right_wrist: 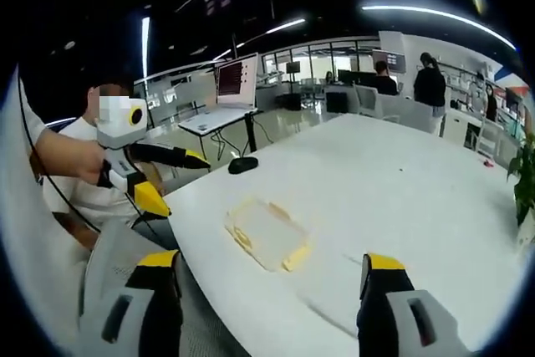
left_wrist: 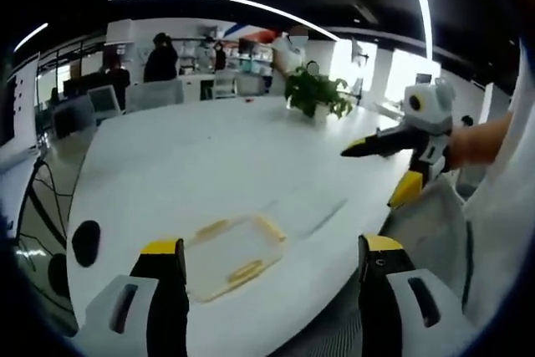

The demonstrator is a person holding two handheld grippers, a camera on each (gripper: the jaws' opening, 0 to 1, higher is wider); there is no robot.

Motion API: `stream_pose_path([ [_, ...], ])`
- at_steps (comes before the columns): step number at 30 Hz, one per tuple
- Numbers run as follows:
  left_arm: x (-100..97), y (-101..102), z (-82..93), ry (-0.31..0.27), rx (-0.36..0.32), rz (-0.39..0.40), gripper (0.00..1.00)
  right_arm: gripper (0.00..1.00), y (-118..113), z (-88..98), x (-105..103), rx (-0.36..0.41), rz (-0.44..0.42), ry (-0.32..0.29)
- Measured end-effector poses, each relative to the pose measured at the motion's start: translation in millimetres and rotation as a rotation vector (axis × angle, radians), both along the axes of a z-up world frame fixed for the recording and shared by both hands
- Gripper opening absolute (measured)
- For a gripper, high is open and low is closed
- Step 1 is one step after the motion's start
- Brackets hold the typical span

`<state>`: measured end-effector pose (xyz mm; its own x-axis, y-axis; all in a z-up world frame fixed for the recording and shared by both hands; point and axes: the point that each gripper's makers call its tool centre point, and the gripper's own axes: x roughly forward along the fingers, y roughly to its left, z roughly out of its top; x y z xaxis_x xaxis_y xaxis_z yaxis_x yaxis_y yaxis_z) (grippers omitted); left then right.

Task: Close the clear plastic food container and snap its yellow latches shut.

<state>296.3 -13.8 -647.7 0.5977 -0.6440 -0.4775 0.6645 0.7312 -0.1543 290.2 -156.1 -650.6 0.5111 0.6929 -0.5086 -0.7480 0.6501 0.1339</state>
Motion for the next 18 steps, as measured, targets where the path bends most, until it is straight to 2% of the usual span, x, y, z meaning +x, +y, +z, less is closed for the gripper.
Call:
stream_pose_path([
  [6, 3.0, 6.9, -14.6, 0.023, 0.046, -0.049, 0.84, 0.88, 3.2, -7.9, 5.0, -0.035, 0.019, 0.006],
  [8, 4.0, 8.5, -16.8, 0.017, 0.06, -0.067, 0.85, 0.88, 5.8, -7.7, 7.7, -0.041, 0.027, -0.001],
  [11, 7.9, 13.9, -18.3, 0.001, 0.086, -0.086, 0.81, 0.88, 11.4, -7.6, 11.0, -0.045, 0.051, -0.011],
  [18, 14.9, 24.4, -20.6, 0.002, 0.12, -0.127, 0.79, 0.87, 18.4, -11.7, 17.9, -0.1, 0.112, -0.049],
])
